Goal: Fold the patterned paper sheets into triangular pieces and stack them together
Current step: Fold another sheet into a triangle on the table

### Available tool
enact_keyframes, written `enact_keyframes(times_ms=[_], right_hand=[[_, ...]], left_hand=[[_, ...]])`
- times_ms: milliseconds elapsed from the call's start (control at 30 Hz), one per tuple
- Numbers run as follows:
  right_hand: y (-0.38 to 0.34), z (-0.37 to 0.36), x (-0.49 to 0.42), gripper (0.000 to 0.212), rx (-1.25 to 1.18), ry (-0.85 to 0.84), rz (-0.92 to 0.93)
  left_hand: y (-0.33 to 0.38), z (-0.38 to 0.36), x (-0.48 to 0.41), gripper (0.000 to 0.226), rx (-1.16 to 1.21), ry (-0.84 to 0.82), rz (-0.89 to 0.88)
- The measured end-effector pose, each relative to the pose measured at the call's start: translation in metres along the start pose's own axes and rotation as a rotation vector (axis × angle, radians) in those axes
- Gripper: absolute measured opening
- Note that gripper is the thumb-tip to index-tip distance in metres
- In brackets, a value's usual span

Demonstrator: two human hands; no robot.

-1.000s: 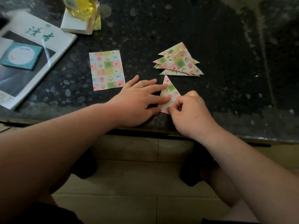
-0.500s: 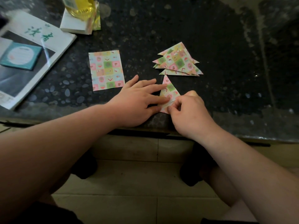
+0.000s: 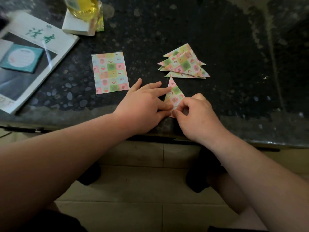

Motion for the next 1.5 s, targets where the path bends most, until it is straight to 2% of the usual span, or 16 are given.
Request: enact_keyframes(times_ms=[300, 633, 833, 1033, 1333, 1500], right_hand=[[0.002, 0.000, -0.003, 0.021, 0.035, -0.048, 0.010], [0.008, 0.020, -0.007, 0.017, -0.073, -0.123, -0.035], [0.008, 0.003, 0.001, 0.026, -0.122, -0.421, -0.218], [0.017, -0.004, -0.003, 0.024, -0.230, -0.430, -0.350], [0.018, -0.008, -0.001, 0.027, -0.212, -0.445, -0.311], [0.022, -0.006, -0.004, 0.019, -0.169, -0.501, -0.354]], left_hand=[[0.008, 0.000, 0.000, 0.040, -0.080, -0.033, 0.074], [0.008, -0.003, 0.001, 0.039, -0.035, -0.011, 0.098], [0.004, -0.003, 0.001, 0.031, 0.008, -0.009, 0.087], [0.004, -0.004, 0.002, 0.030, 0.007, 0.006, 0.069], [0.003, -0.004, 0.003, 0.031, 0.012, 0.019, 0.061], [0.004, -0.003, 0.003, 0.031, 0.010, 0.007, 0.066]])
Point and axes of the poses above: each hand's wrist, its own x-axis away from the middle knuckle, its own z-axis out of the back of the hand, y = z × x, the point moved 8 cm from there along -x, towards the middle knuckle, and after that the axes turned 1 degree about y, right-handed, at the moved point
